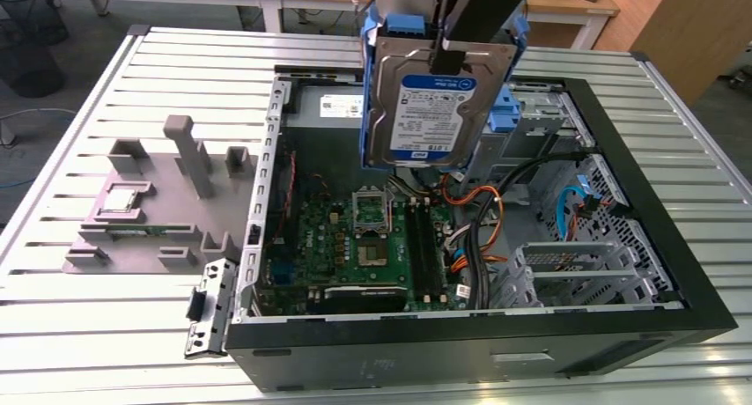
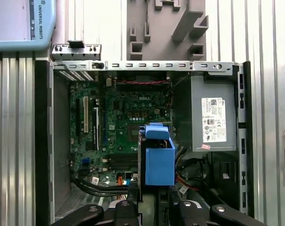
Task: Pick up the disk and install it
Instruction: 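Pick up the disk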
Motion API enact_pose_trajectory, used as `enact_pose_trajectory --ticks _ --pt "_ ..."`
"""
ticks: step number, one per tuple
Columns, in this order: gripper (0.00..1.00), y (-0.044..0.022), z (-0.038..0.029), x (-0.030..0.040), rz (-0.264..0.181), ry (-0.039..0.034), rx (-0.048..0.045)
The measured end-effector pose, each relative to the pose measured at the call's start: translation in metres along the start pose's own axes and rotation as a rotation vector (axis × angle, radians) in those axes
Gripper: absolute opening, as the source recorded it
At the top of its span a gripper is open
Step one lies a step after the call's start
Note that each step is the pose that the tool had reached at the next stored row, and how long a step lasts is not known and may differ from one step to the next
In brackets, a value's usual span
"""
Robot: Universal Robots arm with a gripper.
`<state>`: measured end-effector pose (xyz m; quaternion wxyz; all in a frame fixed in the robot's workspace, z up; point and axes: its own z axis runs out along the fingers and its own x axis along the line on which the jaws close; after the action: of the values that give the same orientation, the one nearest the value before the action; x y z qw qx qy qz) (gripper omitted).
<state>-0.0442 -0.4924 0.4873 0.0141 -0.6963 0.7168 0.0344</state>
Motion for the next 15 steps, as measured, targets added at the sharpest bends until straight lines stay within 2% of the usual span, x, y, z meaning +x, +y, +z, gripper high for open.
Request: enact_pose_trajectory --ticks 6,15 --pt "0.35 -0.0001 -0.0003 0.0058 0.0 0.0 0.0" --pt "0.35 -0.0002 -0.0003 0.0061 0.0 -0.0001 0.0"
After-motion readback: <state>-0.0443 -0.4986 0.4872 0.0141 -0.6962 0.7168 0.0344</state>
